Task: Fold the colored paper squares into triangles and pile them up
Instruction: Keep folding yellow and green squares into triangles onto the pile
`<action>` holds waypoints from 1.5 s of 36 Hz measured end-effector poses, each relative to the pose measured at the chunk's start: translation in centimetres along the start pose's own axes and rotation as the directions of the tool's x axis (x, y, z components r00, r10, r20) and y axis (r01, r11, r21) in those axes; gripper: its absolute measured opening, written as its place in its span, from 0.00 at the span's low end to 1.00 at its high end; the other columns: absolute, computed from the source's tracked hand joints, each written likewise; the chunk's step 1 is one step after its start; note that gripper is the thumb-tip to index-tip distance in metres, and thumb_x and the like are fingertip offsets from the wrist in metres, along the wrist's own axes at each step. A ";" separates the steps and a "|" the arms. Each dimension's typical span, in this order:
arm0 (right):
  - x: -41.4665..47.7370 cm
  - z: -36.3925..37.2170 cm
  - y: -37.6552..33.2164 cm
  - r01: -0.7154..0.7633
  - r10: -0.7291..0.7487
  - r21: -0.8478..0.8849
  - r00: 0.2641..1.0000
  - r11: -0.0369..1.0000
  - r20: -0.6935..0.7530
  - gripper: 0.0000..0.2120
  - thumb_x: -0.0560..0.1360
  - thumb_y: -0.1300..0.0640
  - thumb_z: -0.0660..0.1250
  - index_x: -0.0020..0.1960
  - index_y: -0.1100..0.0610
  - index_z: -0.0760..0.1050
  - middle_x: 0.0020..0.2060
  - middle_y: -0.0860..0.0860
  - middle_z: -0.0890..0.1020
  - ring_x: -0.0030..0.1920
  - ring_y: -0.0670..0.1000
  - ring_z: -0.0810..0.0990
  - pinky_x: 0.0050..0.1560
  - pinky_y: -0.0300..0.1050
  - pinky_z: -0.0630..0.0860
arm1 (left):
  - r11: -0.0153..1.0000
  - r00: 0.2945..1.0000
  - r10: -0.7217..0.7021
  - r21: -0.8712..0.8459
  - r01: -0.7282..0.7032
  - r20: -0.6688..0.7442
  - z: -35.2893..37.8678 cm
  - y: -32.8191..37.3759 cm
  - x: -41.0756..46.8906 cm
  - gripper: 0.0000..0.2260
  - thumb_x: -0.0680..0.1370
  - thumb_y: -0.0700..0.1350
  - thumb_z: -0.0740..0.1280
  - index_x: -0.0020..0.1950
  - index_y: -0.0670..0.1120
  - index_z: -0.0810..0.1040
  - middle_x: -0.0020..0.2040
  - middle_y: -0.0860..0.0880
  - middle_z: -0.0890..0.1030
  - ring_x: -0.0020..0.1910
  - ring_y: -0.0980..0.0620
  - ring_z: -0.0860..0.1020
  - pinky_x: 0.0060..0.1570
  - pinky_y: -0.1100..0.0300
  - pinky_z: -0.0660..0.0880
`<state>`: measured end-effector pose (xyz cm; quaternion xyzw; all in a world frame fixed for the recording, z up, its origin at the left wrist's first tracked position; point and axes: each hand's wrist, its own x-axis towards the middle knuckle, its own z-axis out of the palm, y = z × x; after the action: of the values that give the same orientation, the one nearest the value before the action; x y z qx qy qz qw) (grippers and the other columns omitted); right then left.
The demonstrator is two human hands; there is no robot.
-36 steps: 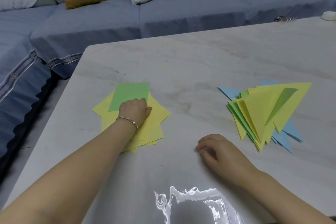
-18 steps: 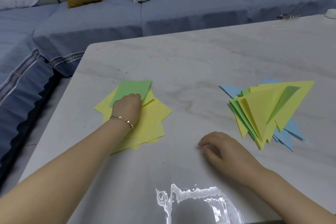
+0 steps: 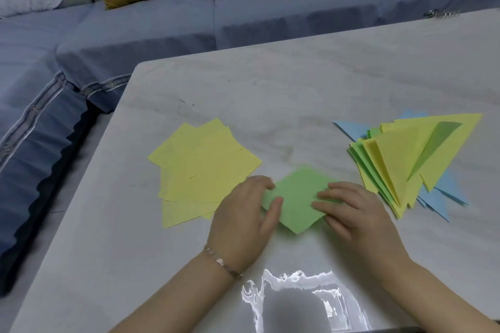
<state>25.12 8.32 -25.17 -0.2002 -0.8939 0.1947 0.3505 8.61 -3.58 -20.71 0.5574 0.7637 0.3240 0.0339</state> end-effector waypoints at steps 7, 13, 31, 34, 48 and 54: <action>-1.6 -1.7 -1.5 0.037 -0.028 0.166 0.998 0.985 -0.054 0.12 0.78 0.58 0.59 0.49 0.58 0.82 0.49 0.51 0.81 0.55 0.51 0.77 0.59 0.39 0.70 | 0.293 0.568 -0.653 -0.525 0.799 0.501 -0.3 0.1 2.0 0.11 0.77 0.53 0.62 0.40 0.47 0.71 0.43 0.47 0.76 0.37 0.48 0.76 0.45 0.52 0.78; -1.4 -2.5 -1.4 0.163 -0.182 0.292 0.982 0.942 0.040 0.09 0.79 0.54 0.60 0.53 0.54 0.77 0.53 0.47 0.78 0.58 0.50 0.76 0.57 0.43 0.73 | 0.429 0.601 -0.551 -0.422 0.799 0.579 -1.3 -0.2 3.5 0.03 0.73 0.45 0.70 0.45 0.47 0.80 0.36 0.50 0.81 0.29 0.56 0.77 0.30 0.67 0.74; 1.3 -3.9 -2.9 -0.512 0.394 0.386 0.852 0.767 0.345 0.13 0.63 0.41 0.70 0.33 0.50 0.82 0.53 0.34 0.78 0.58 0.34 0.71 0.52 0.20 0.61 | 0.747 0.849 -0.392 -0.416 0.518 0.354 -1.5 3.2 1.0 0.10 0.75 0.39 0.66 0.34 0.50 0.77 0.26 0.54 0.75 0.27 0.57 0.70 0.33 0.65 0.67; 1.1 -4.3 -3.3 -0.370 0.201 0.361 0.882 0.856 0.426 0.09 0.65 0.39 0.69 0.42 0.41 0.80 0.61 0.30 0.69 0.63 0.35 0.67 0.59 0.24 0.60 | 0.772 0.852 -0.415 -0.371 0.515 0.320 -1.4 3.2 1.0 0.11 0.75 0.40 0.66 0.33 0.51 0.76 0.22 0.56 0.72 0.24 0.61 0.68 0.29 0.68 0.66; 1.5 -3.6 -2.8 -0.342 0.156 0.353 0.874 0.871 0.460 0.21 0.67 0.29 0.60 0.39 0.44 0.80 0.71 0.32 0.55 0.69 0.33 0.54 0.62 0.23 0.53 | 0.692 0.847 -0.427 -0.490 0.531 0.316 -1.9 3.4 1.9 0.10 0.75 0.37 0.66 0.36 0.48 0.78 0.34 0.41 0.80 0.34 0.50 0.73 0.38 0.56 0.72; 2.9 -4.0 -4.1 -0.591 0.418 0.453 0.801 0.668 0.429 0.08 0.71 0.53 0.68 0.37 0.55 0.82 0.39 0.47 0.83 0.39 0.38 0.78 0.42 0.30 0.70 | 0.658 0.838 -0.364 -0.525 0.540 0.406 -1.7 4.5 0.9 0.09 0.76 0.40 0.65 0.37 0.48 0.80 0.33 0.44 0.81 0.32 0.52 0.74 0.35 0.62 0.70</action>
<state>25.06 7.16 -18.87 -0.2985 -0.7432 0.5677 0.1905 11.28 -2.84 -16.70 0.3426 0.7166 0.4596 0.3974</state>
